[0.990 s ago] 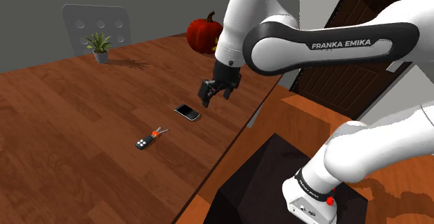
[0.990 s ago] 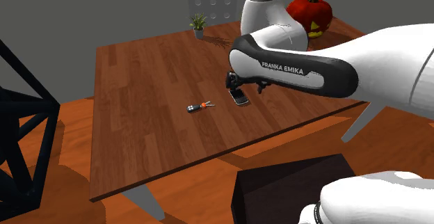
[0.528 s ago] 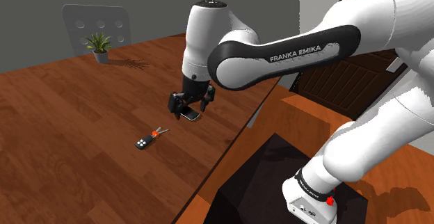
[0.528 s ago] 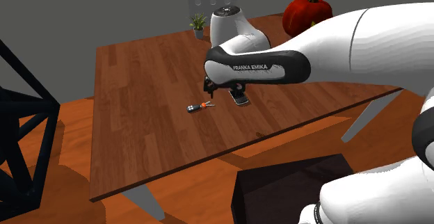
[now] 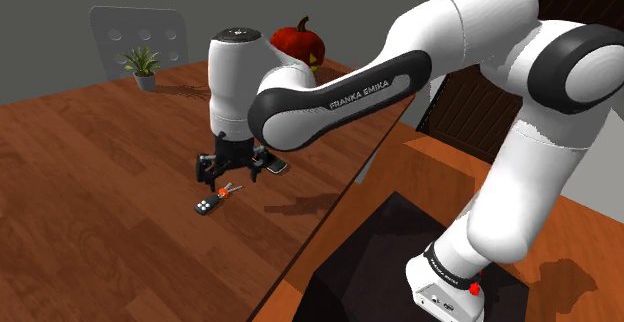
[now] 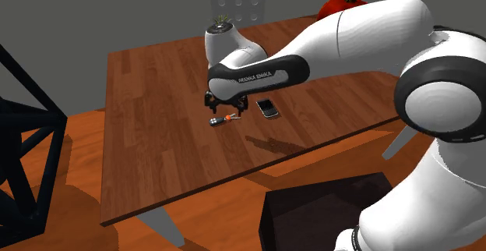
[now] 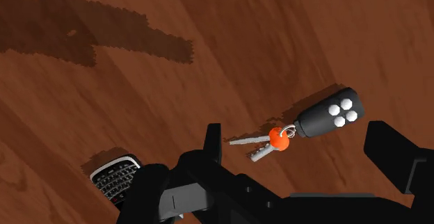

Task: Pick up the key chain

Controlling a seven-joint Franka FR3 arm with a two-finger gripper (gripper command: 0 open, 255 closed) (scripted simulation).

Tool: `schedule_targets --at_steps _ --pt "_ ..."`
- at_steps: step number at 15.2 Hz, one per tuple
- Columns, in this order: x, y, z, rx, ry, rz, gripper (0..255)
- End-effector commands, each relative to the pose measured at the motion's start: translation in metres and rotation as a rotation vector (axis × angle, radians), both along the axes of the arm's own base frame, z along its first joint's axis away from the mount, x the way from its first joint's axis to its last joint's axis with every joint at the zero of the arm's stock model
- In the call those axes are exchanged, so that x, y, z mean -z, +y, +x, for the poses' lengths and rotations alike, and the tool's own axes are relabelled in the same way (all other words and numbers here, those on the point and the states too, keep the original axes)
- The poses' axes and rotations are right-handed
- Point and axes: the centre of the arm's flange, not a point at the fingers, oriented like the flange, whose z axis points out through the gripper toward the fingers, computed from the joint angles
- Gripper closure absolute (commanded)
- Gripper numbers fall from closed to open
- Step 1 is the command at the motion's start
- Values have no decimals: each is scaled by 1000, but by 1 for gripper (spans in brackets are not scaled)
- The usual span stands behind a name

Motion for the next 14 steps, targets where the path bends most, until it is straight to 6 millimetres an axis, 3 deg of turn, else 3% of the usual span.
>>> schedule_targets --at_steps 1,4,12,14 --pt "12 18 16 31 6 3 0" --pt "31 46 37 70 16 8 0" --pt "73 48 39 73 17 8 0" --pt "73 48 39 73 17 8 0"
